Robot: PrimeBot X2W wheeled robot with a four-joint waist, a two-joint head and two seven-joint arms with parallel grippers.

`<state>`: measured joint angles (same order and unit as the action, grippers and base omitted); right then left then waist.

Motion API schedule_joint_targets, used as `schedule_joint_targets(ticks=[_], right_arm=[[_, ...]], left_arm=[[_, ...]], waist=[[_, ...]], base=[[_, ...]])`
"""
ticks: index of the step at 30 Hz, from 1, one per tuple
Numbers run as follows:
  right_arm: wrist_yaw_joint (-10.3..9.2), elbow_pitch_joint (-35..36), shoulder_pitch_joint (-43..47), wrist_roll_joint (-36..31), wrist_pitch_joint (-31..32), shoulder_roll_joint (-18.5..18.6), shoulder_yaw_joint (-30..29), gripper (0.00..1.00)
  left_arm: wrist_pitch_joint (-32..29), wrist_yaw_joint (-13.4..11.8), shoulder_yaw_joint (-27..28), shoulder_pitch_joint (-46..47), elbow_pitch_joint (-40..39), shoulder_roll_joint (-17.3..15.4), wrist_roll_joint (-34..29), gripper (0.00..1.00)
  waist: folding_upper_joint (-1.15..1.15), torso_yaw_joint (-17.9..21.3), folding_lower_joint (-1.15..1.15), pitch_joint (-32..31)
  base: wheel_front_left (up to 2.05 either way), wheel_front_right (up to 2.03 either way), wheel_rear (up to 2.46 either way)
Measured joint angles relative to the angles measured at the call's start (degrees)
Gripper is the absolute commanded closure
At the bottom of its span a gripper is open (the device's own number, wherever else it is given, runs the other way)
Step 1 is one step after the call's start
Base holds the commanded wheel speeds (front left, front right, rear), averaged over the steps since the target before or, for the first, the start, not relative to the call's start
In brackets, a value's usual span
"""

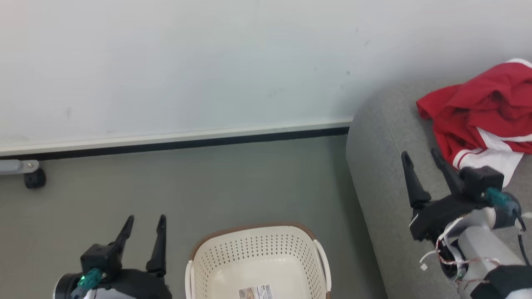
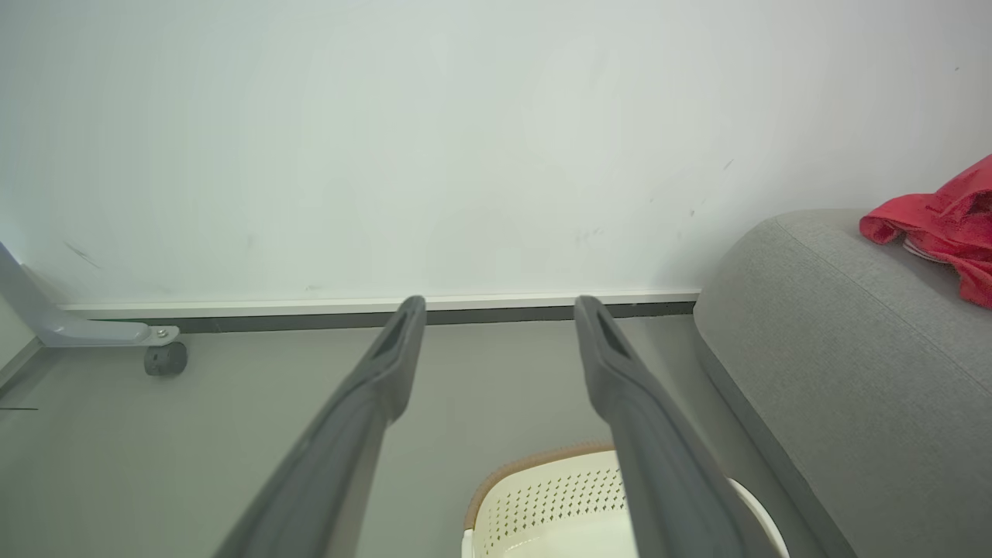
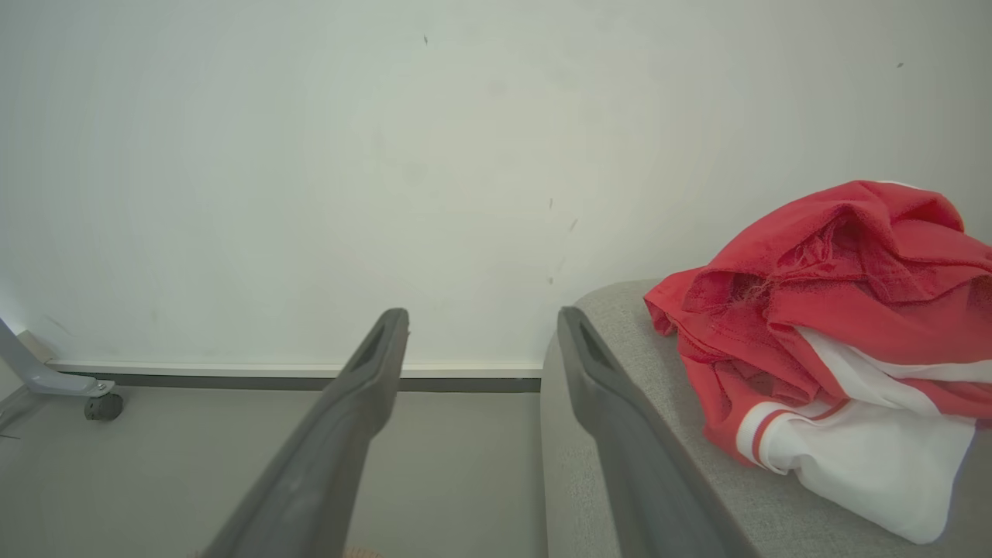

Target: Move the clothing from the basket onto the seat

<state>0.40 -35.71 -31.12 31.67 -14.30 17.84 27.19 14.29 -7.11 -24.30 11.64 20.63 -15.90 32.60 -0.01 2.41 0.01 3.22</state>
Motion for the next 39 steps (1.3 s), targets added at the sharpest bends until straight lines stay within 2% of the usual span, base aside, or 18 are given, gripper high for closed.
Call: schedule_joint_targets(ticks=[8,14,25,39], right_arm=[[-4.32,9.7,9.6,-1.5,0.0,-1.2,-0.7,0.00],[-5.97,16.5,17.2,-2.9,0.0,-1.4,-1.7,0.00],[-7.02,25.8,26.7,-4.1,0.0,-1.3,-5.2,0.00],[-7.46,29.4,29.7,-6.2,0.0,-2.1,-8.8,0.00]], left_arm=[[0.0,0.0,8.3,-8.7,-4.3,0.0,-2.2,0.00],[0.0,0.0,12.6,-14.7,-8.0,1.3,-4.4,0.00],[0.0,0.0,16.0,-20.5,-14.8,5.1,-8.2,0.00],[0.0,0.0,16.7,-21.5,-17.4,6.3,-9.6,0.00]], waist=[[0.00,-2.2,0.00,-4.3],[0.00,-2.6,0.00,-6.1],[0.01,-2.8,-0.01,-6.7],[0.01,-3.6,-0.01,-5.9]], base=[[0.00,0.00,0.00],[0.00,0.00,0.00],[0.00,0.00,0.00],[0.00,0.00,0.00]])
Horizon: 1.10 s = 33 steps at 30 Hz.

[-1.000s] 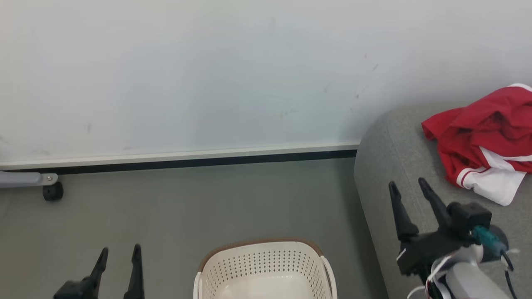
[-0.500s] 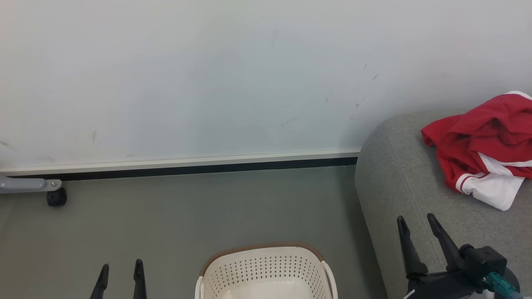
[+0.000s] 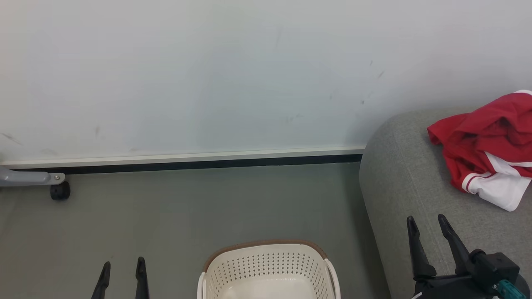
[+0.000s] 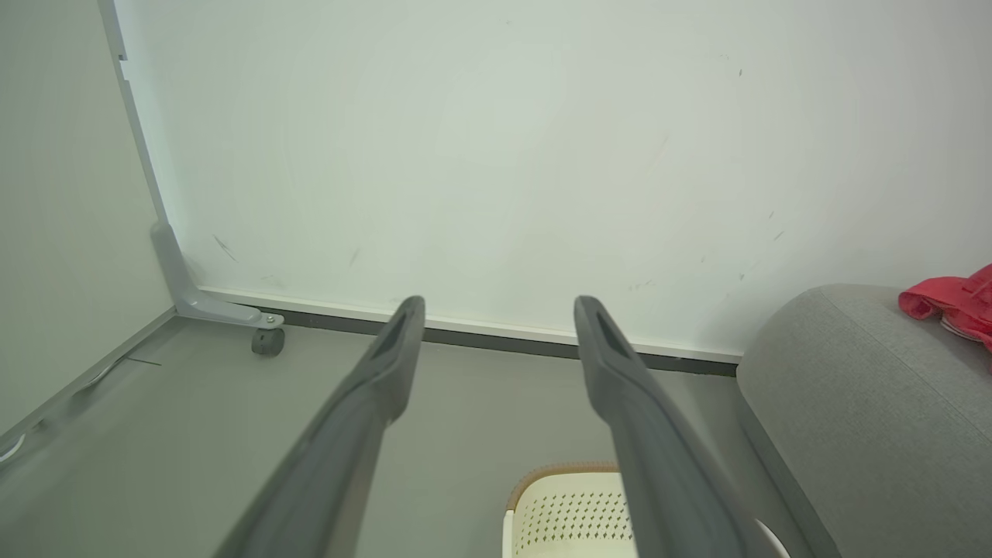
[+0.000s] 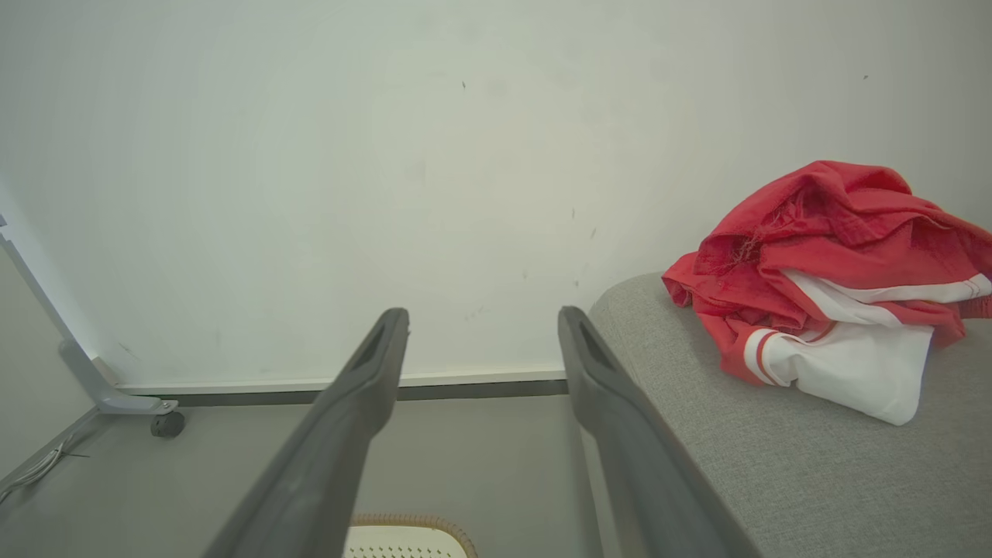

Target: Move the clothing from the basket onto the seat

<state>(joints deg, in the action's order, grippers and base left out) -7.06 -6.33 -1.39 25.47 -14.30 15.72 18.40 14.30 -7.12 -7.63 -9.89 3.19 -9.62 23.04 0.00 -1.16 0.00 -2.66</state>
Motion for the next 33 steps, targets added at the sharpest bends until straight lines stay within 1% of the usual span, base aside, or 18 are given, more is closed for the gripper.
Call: schedule_joint_targets(ticks=[6,26,27,33], right_arm=[[-0.01,0.7,0.2,-0.8,0.0,-0.3,-0.6,0.00],[-0.08,1.8,0.9,-2.5,0.0,-1.1,-2.3,0.00],[-0.08,1.8,0.9,-2.5,0.0,-1.1,-2.3,1.00],[-0.05,-1.0,2.4,-2.6,0.2,-2.4,-1.5,1.00]], left_arm=[[0.0,0.0,-0.1,0.0,-0.4,0.0,-1.3,0.00],[0.0,0.0,0.2,0.0,-1.1,0.5,-1.8,0.00],[0.0,0.0,0.2,0.0,-1.1,0.5,-1.8,1.00],[-0.1,0.1,-0.3,-0.3,1.9,1.4,-1.9,1.00]], waist=[[0.00,-0.3,0.00,0.4],[0.00,-0.6,0.00,1.1],[0.00,-0.6,0.00,1.1],[0.00,-0.6,0.00,1.1]], base=[[0.00,0.00,0.00],[0.00,0.00,0.00],[0.00,0.00,0.00],[0.00,0.00,0.00]])
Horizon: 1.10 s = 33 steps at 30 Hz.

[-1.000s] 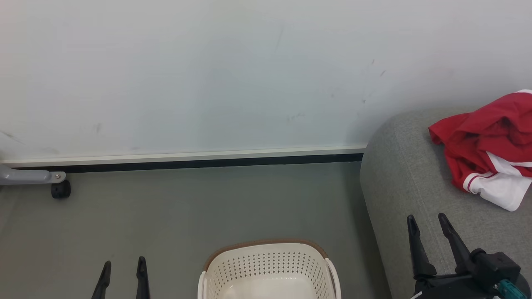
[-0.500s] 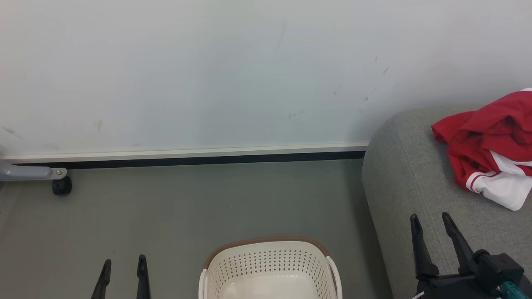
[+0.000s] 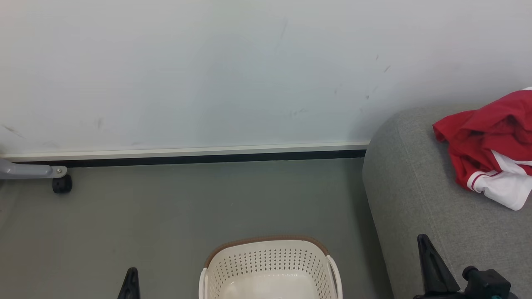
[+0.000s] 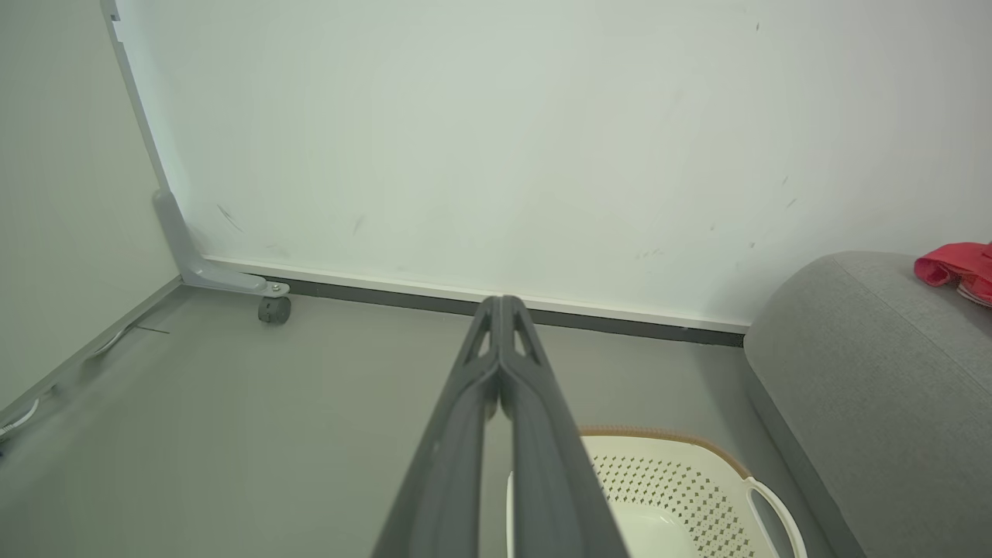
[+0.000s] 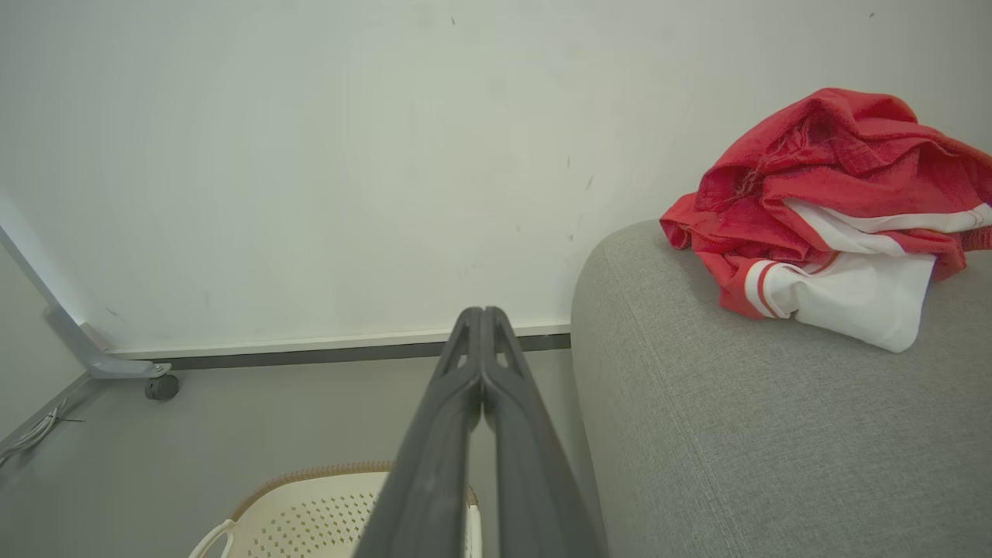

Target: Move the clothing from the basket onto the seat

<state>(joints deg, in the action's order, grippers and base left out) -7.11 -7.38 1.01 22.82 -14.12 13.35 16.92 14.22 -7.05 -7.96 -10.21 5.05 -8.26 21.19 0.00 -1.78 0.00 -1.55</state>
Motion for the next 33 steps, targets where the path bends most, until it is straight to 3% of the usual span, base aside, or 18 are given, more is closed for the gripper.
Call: schedule_joint_targets(ticks=[6,33], right_arm=[[0.58,-0.7,0.7,2.2,0.8,-0.7,-1.1,1.00],[4.23,-3.3,-0.7,21.6,7.0,-3.7,-7.9,1.00]], left_arm=[[-1.0,0.5,0.4,0.0,0.9,0.4,1.6,1.00],[-7.1,4.1,4.2,3.2,3.8,1.9,22.1,1.00]], waist=[[0.00,0.1,0.00,0.1],[0.00,0.6,0.00,0.6]], base=[[0.00,0.00,0.00],[0.00,0.00,0.00]])
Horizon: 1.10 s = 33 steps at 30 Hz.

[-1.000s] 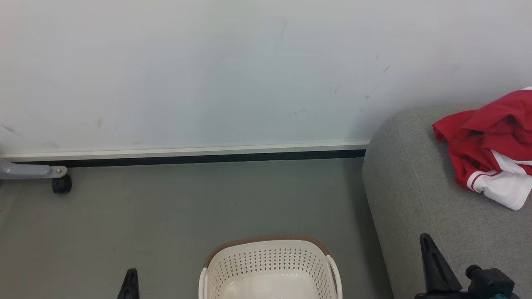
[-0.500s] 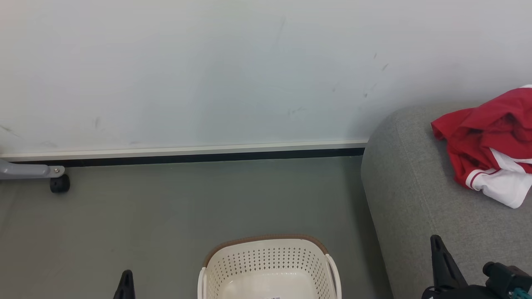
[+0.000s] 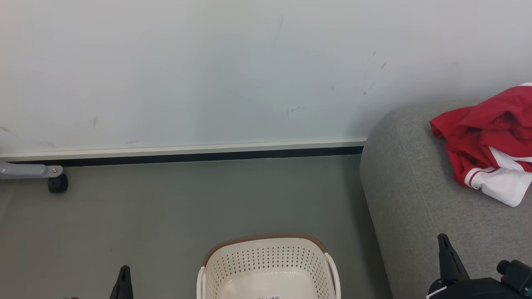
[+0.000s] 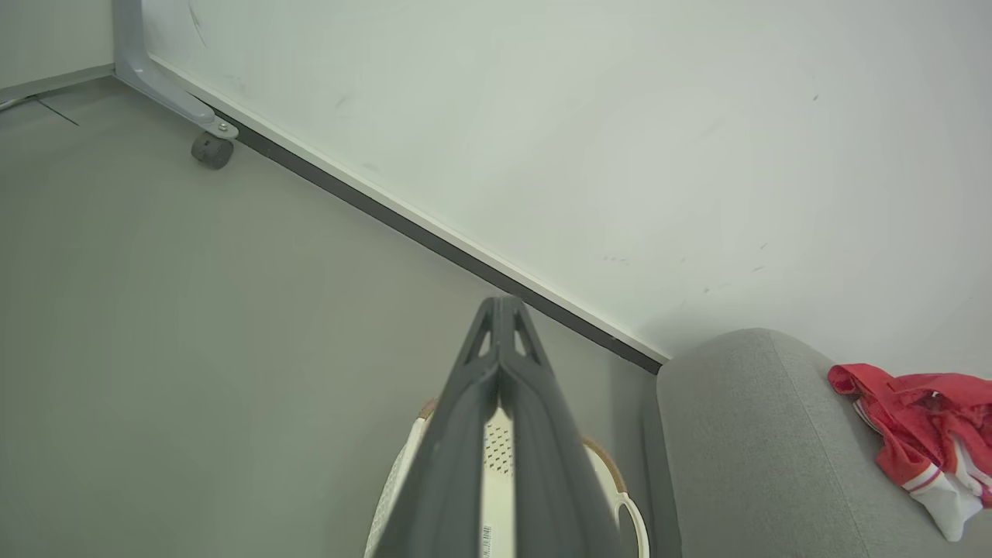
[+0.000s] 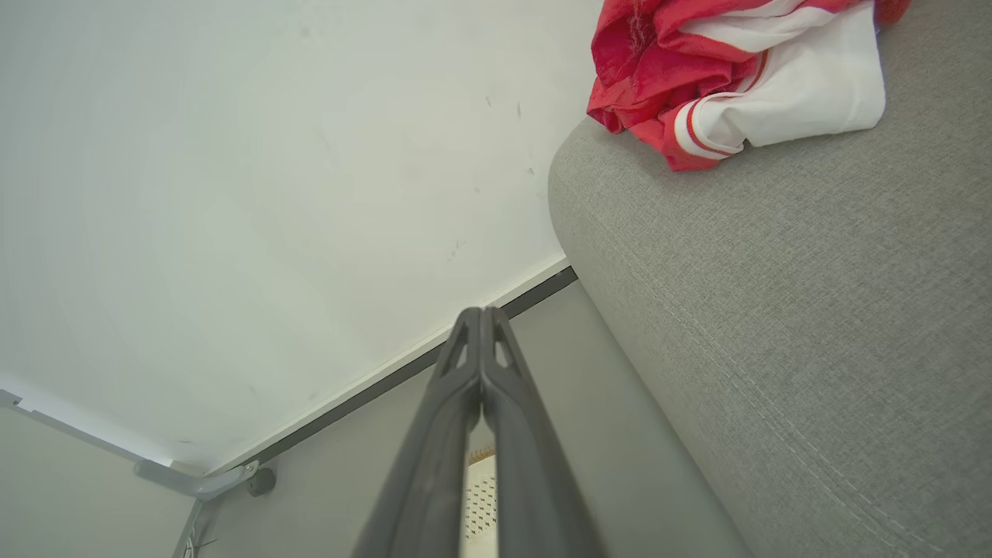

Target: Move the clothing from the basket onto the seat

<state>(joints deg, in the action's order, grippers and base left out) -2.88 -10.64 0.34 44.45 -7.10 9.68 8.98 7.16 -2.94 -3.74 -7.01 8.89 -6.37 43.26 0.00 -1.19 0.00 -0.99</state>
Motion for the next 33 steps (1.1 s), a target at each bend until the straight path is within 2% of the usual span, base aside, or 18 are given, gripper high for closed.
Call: schedule_joint_targets(ticks=[33], right_arm=[[4.98,-3.2,-2.6,24.1,7.1,-3.6,-8.5,1.00]], left_arm=[[-7.0,5.1,4.6,5.7,3.9,1.9,24.7,1.00]], waist=[[0.00,0.6,0.00,0.6]], base=[[0.00,0.00,0.00]])
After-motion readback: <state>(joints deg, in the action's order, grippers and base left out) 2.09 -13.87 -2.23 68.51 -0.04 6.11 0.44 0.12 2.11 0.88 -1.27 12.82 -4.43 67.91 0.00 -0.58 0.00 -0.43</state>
